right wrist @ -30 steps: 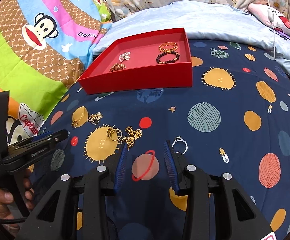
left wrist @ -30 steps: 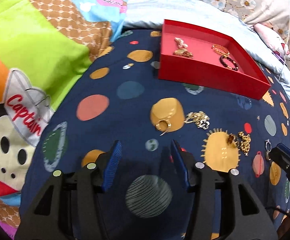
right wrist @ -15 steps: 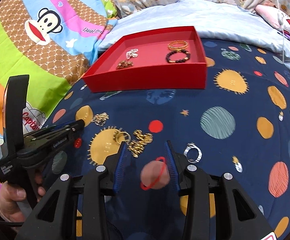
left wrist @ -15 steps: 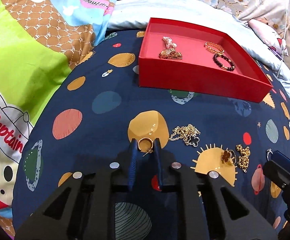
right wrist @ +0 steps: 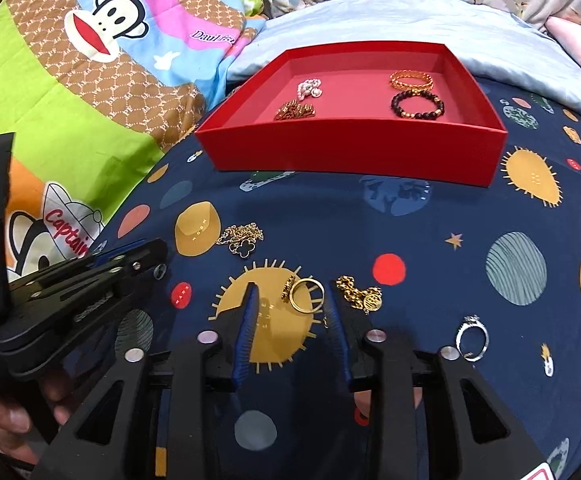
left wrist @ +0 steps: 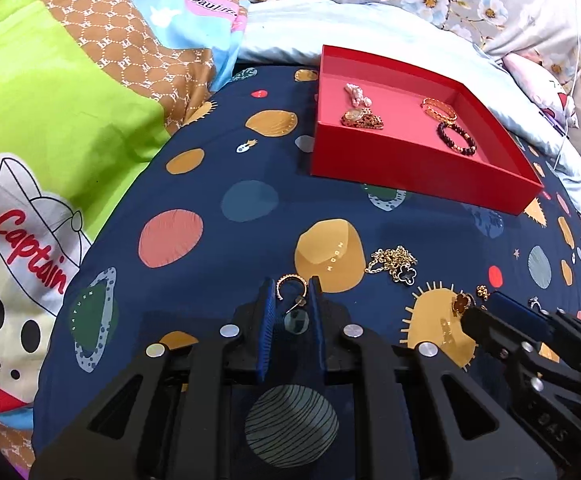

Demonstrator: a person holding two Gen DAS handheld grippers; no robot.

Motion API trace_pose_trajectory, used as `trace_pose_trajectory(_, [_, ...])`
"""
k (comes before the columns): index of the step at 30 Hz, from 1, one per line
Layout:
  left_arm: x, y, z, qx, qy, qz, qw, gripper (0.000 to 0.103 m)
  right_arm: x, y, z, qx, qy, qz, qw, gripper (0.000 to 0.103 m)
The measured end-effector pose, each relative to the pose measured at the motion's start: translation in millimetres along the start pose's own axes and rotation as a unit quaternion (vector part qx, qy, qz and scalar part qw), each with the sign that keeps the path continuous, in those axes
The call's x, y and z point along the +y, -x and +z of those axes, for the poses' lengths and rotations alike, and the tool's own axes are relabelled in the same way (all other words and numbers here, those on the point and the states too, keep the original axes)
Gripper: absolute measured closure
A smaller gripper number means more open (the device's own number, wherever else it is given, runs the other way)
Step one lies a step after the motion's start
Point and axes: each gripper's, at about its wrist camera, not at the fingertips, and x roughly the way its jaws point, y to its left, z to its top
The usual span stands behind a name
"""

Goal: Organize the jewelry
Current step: 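Grasp a gold ring with the left gripper while the right gripper grasps a gold chain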

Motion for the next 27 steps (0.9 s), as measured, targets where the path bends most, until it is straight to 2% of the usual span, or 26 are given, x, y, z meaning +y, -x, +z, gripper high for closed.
trace_pose_trajectory(6, [1, 1, -2, 0.002, 0.001, -0.007, 1.0, 0.087, 2, -10, 3, 0.011, 0.001, -0.002, 1.0, 0.089])
trace_pose_trajectory(9, [1, 0, -2, 0.002, 0.001, -0.007, 1.0, 0.087, 3, -13, 3, 0.014, 0.003, -0.005, 1.0, 0.093])
trace_pose_trajectory(15, [2, 1, -2, 0.004, 0.002, -0.009, 1.0, 0.087, 4, -10, 5, 0.006, 0.005, -0.008, 1.0, 0.097])
trace_pose_trajectory(27, [-9, 11, 5, -0.009, -0.012, -0.008, 0.9999, 0.087, -7, 21, 14, -0.033, -0.005, -0.01, 0.999, 0.097])
